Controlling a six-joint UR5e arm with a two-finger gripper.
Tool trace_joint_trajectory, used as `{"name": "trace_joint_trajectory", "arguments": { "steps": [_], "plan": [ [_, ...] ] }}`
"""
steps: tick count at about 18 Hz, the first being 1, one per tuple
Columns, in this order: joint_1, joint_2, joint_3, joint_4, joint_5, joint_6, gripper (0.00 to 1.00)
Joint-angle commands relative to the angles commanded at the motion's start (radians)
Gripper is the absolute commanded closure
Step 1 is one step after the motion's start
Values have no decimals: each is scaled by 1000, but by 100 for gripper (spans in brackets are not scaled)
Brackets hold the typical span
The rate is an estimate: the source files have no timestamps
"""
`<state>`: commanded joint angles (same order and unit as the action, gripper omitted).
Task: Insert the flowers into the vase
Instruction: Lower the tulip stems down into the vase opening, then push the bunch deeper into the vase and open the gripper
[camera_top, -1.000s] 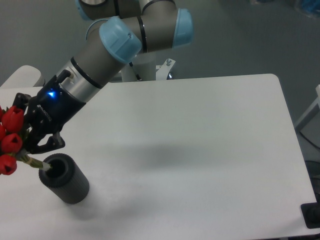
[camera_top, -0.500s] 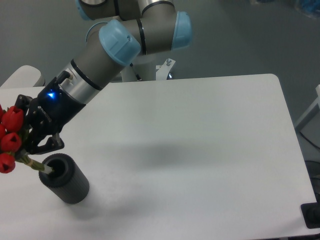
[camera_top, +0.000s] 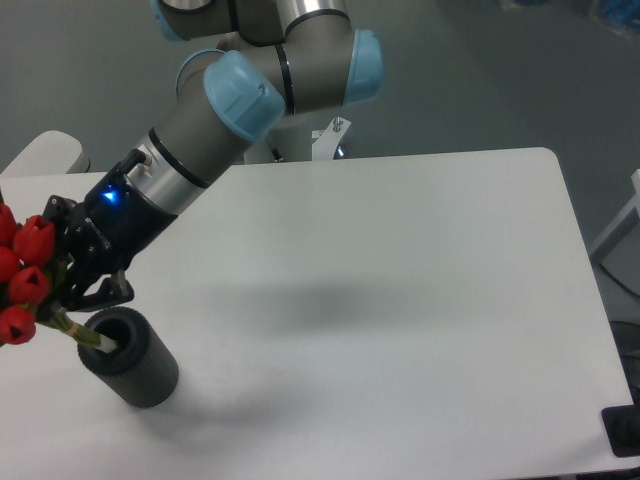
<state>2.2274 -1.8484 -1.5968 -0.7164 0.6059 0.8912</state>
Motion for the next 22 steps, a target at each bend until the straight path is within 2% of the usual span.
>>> {"name": "trace_joint_trajectory", "arguments": {
  "steps": [7,12,22],
  "plan": [
    [2,-6,-32,0,2,64,64],
    [11,-15,-83,0,2,133,63],
    [25,-67,-104,0,3,164,63]
  ]
}}
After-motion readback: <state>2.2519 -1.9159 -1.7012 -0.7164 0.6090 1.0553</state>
